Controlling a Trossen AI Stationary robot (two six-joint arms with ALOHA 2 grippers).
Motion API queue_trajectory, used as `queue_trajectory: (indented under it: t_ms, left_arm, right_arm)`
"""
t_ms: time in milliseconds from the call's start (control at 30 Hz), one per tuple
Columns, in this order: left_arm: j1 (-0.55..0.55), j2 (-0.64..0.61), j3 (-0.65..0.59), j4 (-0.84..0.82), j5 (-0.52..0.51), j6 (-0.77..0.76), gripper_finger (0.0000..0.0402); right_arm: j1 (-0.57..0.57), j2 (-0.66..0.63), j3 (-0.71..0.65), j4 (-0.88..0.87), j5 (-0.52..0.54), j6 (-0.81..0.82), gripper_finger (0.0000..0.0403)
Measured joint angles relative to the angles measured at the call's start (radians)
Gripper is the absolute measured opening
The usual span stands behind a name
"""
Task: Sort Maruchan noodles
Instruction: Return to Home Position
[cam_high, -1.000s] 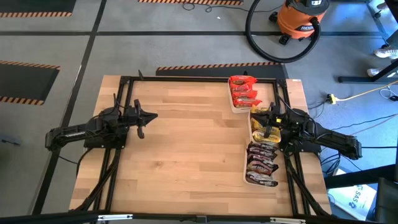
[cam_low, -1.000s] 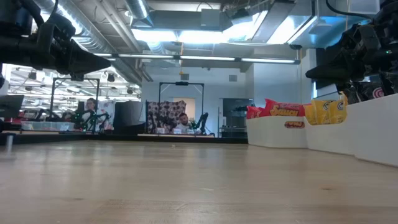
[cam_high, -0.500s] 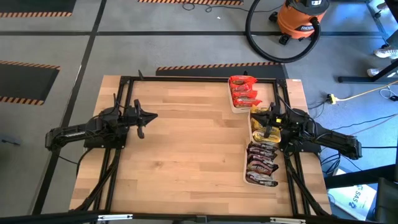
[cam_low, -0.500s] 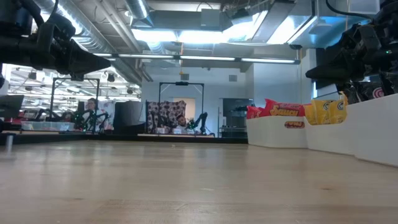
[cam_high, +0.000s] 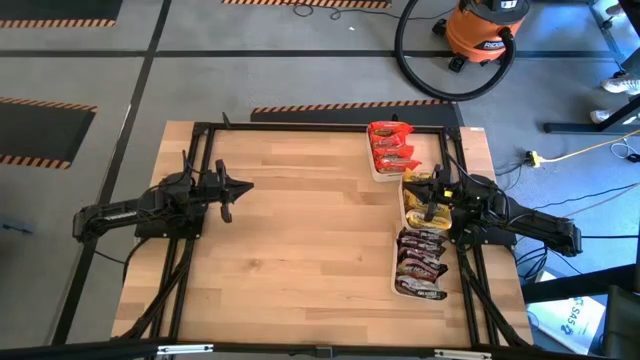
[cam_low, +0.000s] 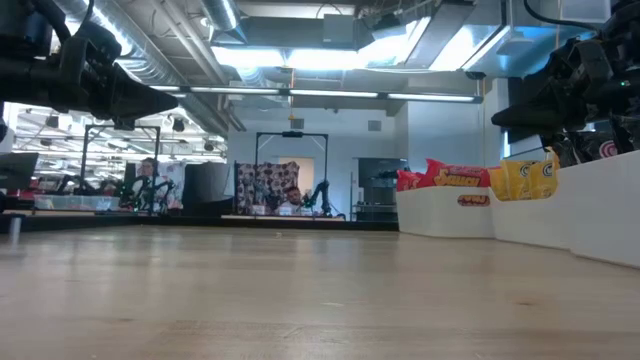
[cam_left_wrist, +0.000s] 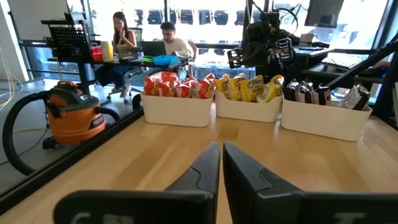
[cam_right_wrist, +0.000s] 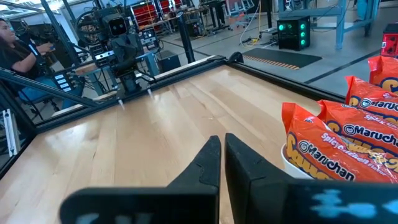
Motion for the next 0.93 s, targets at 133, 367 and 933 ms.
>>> queue_trajectory:
  t_ms: [133, 367, 933]
  left_arm:
    - [0.0, 0.0, 0.0, 0.0, 0.0, 0.0, 0.002]
    - [0.0, 0.0, 0.0, 0.0, 0.0, 0.0, 0.0018]
    - [0.0, 0.0, 0.0, 0.0, 0.0, 0.0, 0.0007]
  right_arm:
    - [0.0, 0.0, 0.0, 0.0, 0.0, 0.0, 0.0003]
    - [0.0, 0.0, 0.0, 0.0, 0.0, 0.0, 0.0003]
    - [0.0, 0.0, 0.0, 0.0, 0.0, 0.0, 0.0003]
